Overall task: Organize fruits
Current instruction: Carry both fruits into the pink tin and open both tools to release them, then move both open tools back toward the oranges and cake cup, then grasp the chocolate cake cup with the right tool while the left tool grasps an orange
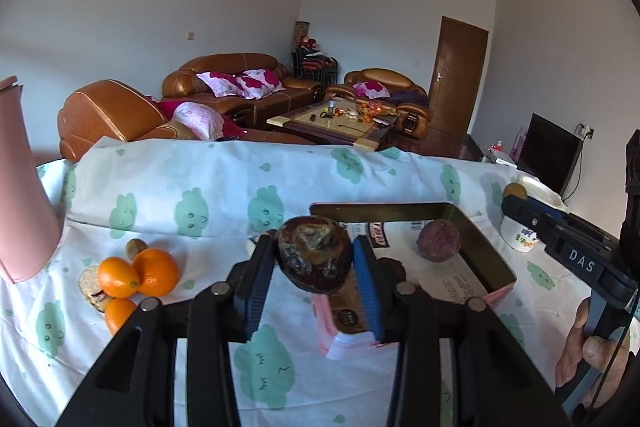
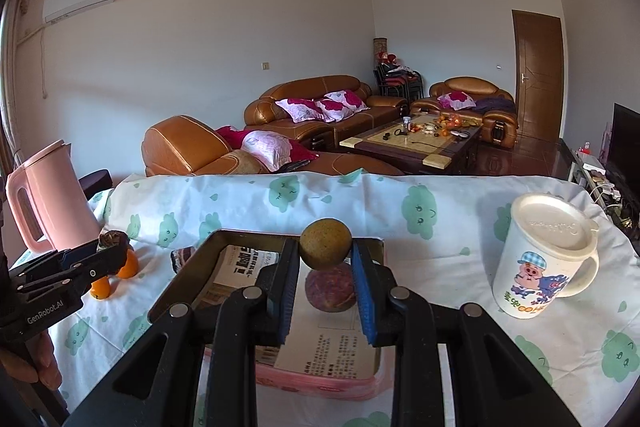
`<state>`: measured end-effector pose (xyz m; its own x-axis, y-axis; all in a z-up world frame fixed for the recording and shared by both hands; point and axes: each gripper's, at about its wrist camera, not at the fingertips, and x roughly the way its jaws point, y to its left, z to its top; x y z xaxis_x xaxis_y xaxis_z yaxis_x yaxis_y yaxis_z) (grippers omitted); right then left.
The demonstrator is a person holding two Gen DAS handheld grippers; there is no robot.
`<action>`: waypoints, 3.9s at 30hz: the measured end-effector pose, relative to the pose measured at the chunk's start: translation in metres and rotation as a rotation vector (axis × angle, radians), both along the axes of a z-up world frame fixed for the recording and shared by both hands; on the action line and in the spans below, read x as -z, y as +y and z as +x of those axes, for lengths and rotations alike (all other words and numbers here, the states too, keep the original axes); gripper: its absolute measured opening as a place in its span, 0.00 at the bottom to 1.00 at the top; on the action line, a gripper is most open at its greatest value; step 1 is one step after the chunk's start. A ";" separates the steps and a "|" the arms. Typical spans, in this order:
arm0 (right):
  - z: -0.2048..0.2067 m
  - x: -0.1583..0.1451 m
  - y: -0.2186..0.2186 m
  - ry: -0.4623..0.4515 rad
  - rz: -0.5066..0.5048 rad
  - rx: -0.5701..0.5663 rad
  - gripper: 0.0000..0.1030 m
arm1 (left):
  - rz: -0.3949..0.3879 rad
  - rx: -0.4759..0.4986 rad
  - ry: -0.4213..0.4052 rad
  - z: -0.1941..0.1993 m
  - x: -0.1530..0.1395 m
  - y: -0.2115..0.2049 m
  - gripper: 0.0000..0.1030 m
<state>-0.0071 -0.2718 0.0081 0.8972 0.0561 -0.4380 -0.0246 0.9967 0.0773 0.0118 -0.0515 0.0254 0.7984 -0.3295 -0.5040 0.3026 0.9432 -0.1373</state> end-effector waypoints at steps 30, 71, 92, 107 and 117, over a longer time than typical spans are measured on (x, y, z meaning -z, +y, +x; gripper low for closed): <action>0.020 0.049 0.004 0.230 -0.014 -0.093 0.28 | 0.142 0.108 0.148 0.018 0.042 -0.087 0.41; -0.007 0.029 -0.012 0.009 -0.055 0.168 0.71 | 0.175 -0.079 -0.009 -0.001 0.019 -0.016 1.00; -0.012 0.031 0.097 0.030 -0.123 -0.050 0.71 | 0.096 -0.228 0.077 0.028 0.025 0.114 0.86; -0.017 0.036 0.164 0.024 -0.223 -0.212 0.71 | -0.002 -0.145 0.188 0.055 0.046 0.140 0.41; 0.026 0.025 0.152 0.087 -0.108 -0.172 0.71 | -0.027 -0.216 0.045 0.032 0.017 0.148 0.41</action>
<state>0.0187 -0.1196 -0.0168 0.8369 0.1539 -0.5253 -0.1934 0.9809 -0.0207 0.0433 0.0962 0.0087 0.8289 -0.1670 -0.5339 0.0871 0.9813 -0.1717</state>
